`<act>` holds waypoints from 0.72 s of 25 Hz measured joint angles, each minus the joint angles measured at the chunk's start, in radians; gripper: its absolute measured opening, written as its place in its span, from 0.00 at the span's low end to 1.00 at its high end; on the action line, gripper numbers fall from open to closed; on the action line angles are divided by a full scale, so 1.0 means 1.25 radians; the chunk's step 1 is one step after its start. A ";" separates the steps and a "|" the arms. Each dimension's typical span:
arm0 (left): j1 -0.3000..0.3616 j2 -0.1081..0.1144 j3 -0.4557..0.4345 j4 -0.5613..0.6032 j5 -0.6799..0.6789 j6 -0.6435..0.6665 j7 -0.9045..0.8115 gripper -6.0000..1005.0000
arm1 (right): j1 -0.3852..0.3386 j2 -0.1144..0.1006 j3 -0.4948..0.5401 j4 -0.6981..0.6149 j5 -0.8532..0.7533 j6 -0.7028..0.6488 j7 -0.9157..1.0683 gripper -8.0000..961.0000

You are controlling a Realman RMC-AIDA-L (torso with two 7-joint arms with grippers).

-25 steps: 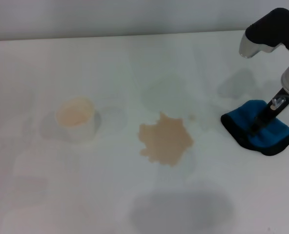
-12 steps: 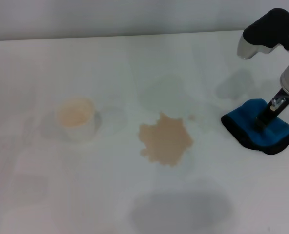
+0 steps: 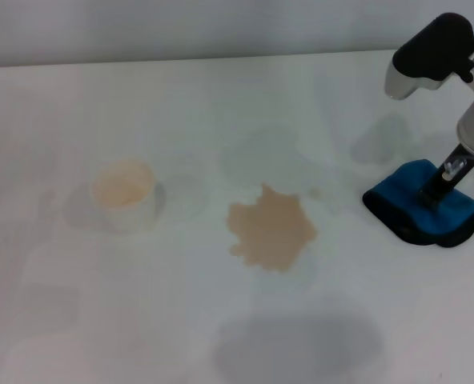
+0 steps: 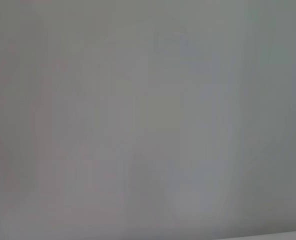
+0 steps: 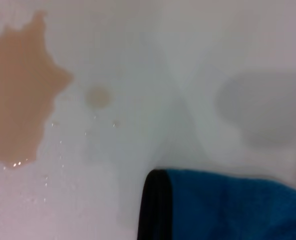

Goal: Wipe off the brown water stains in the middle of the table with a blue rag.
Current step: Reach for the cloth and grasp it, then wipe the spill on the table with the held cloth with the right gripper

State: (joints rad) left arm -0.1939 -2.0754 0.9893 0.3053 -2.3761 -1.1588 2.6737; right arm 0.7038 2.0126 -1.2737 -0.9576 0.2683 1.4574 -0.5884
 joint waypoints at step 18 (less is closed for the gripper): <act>-0.008 0.000 -0.002 0.000 0.000 0.003 0.010 0.87 | 0.040 0.006 -0.152 -0.023 0.133 -0.024 -0.006 0.04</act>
State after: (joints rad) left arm -0.2041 -2.0754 0.9863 0.3053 -2.3761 -1.1551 2.6859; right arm 0.7537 2.0207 -1.4640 -0.9859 0.4352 1.4274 -0.5956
